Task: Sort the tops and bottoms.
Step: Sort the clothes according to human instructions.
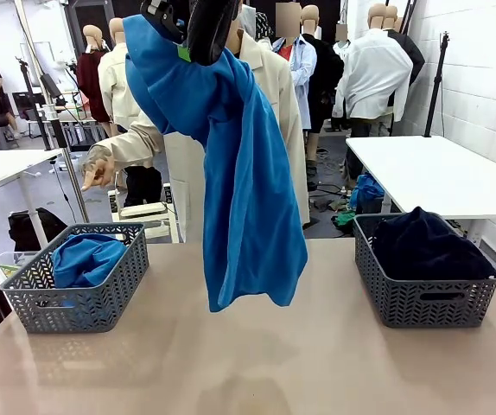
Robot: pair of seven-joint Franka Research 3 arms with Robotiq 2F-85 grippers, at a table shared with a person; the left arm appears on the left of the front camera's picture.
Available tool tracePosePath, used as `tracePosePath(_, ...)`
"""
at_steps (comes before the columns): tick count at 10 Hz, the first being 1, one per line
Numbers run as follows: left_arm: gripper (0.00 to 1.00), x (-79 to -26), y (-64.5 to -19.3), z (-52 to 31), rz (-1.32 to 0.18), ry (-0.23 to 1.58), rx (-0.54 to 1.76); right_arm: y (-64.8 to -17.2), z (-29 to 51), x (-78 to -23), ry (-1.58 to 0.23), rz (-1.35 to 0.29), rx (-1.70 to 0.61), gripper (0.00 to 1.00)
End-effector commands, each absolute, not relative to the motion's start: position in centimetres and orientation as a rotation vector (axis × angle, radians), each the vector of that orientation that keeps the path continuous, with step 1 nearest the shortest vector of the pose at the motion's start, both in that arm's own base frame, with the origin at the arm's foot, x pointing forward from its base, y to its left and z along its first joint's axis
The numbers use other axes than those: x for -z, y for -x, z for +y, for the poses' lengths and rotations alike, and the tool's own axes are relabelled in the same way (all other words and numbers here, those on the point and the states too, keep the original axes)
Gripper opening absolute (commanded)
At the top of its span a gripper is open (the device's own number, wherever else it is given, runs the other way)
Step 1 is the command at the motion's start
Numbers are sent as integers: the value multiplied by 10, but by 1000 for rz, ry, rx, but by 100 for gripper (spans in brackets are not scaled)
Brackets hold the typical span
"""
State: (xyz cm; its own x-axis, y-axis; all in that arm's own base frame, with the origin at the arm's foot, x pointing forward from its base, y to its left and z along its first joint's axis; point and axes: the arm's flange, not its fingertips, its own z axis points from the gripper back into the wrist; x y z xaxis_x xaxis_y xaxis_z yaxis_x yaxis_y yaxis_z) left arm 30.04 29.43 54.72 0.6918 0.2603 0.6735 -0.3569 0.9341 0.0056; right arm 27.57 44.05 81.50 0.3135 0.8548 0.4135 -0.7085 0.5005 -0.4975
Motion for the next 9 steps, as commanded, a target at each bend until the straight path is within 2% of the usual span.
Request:
tracePosePath(1, 100, -547, -301, 293, -724, -141, -367, -276, 439, -819, 240, -693, -1057, 0)
tracePosePath(2, 100, -547, -301, 293, -724, -141, -367, -276, 441, -815, 241, -698, -1044, 0)
tracePosePath(3, 100, -547, -301, 293, -724, -141, -367, -295, 472, -830, 79, -822, -879, 0)
tracePosePath(4, 100, -547, -301, 293, -724, -141, -367, -318, 502, -859, -184, -1056, -536, 0)
tracePosePath(5, 100, -547, -301, 293, -724, -141, -367, -336, 513, -889, -380, -1179, -405, 0)
tracePosePath(6, 100, -547, -301, 293, -724, -141, -367, -352, 522, -915, -544, -1271, -332, 0)
tracePosePath(9, 100, -547, -301, 293, -724, -141, -367, -395, 575, -950, -877, -1454, -265, 0)
